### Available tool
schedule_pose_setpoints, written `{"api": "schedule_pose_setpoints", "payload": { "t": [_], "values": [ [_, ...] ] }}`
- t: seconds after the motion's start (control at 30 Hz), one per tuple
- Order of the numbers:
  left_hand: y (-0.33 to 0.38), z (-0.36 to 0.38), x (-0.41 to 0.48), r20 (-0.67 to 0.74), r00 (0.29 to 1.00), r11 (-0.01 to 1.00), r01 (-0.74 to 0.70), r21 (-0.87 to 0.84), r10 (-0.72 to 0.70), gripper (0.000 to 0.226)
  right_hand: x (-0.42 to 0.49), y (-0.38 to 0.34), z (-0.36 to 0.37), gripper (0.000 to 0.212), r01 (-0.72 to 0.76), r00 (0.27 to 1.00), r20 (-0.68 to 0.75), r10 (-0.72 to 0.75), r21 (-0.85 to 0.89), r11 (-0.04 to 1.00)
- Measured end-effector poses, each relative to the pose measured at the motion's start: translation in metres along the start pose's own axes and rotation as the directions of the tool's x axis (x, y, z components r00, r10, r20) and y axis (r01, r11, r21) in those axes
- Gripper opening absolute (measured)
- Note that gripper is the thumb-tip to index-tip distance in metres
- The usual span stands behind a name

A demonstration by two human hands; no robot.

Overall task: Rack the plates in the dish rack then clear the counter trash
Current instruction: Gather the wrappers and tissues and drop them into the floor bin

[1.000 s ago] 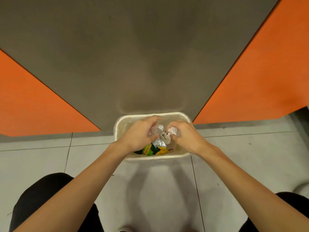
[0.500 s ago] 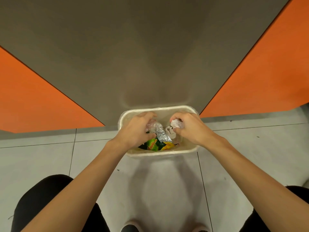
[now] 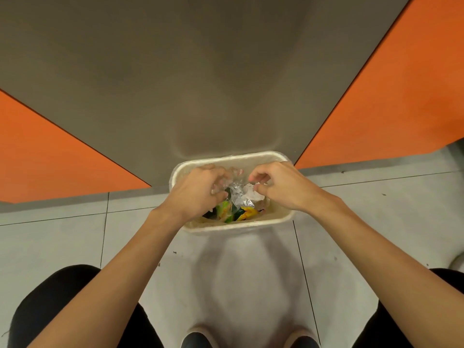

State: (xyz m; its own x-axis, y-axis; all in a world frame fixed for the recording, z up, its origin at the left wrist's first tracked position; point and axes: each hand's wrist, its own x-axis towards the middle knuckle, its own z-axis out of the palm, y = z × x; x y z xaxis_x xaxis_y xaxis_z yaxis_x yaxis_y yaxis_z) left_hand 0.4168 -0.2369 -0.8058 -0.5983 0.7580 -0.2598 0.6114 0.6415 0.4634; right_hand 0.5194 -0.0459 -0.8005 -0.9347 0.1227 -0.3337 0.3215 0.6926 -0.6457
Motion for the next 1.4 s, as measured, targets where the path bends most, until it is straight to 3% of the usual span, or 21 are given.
{"api": "schedule_pose_setpoints", "payload": {
  "t": [0.1, 0.3, 0.47, 0.6, 0.7, 0.83, 0.93, 1.0, 1.13, 1.27, 1.4],
  "values": [
    [0.004, 0.001, 0.002, 0.074, 0.997, 0.999, 0.037, -0.012, -0.036, 0.023, 0.000, 0.002, 0.002, 0.020, 0.011, 1.000, 0.010, -0.011, 0.014, 1.000],
    [0.013, 0.023, 0.003, 0.310, 0.951, 0.998, 0.033, -0.050, -0.016, 0.042, 0.002, 0.006, 0.001, 0.025, 0.009, 1.000, 0.020, -0.009, 0.022, 1.000],
    [0.005, 0.065, 0.036, 0.543, 0.829, 0.990, 0.140, 0.023, -0.130, 0.038, 0.002, 0.007, -0.001, 0.027, 0.015, 1.000, -0.002, -0.015, 0.017, 1.000],
    [-0.002, 0.084, 0.056, 0.665, 0.694, 0.961, 0.177, 0.213, -0.275, 0.062, 0.000, 0.006, -0.004, 0.035, 0.023, 0.999, -0.023, -0.023, 0.010, 1.000],
    [-0.003, 0.084, 0.065, 0.670, 0.693, 0.963, 0.152, 0.223, -0.265, 0.060, -0.002, 0.010, -0.006, 0.039, 0.016, 1.000, -0.004, -0.016, 0.007, 1.000],
    [0.006, 0.071, 0.060, 0.598, 0.787, 0.987, 0.083, 0.141, -0.151, 0.041, -0.006, 0.015, -0.004, 0.031, -0.010, 1.000, 0.022, 0.009, 0.015, 1.000],
    [0.014, 0.051, 0.049, 0.412, 0.910, 0.996, 0.022, 0.084, -0.054, 0.035, -0.005, 0.013, -0.008, 0.023, -0.024, 0.999, 0.030, 0.022, 0.054, 0.998],
    [0.016, 0.038, 0.041, 0.302, 0.953, 0.994, -0.013, 0.106, -0.019, 0.031, -0.003, 0.008, -0.011, 0.021, -0.006, 1.000, 0.021, 0.005, 0.072, 0.997],
    [0.023, 0.013, 0.020, 0.165, 0.986, 0.994, -0.017, 0.105, -0.001, 0.027, -0.004, 0.005, -0.016, 0.021, 0.012, 1.000, 0.009, -0.013, 0.112, 0.994],
    [0.038, -0.013, -0.001, 0.061, 0.997, 0.981, 0.048, -0.187, -0.038, 0.022, -0.016, 0.003, -0.021, 0.019, 0.012, 0.999, -0.051, -0.003, 0.187, 0.982],
    [0.066, -0.054, -0.028, -0.105, 0.991, 0.932, 0.036, -0.359, -0.079, 0.020, -0.040, -0.029, -0.047, 0.018, -0.007, 0.998, -0.053, 0.021, 0.250, 0.968]
  ]
}}
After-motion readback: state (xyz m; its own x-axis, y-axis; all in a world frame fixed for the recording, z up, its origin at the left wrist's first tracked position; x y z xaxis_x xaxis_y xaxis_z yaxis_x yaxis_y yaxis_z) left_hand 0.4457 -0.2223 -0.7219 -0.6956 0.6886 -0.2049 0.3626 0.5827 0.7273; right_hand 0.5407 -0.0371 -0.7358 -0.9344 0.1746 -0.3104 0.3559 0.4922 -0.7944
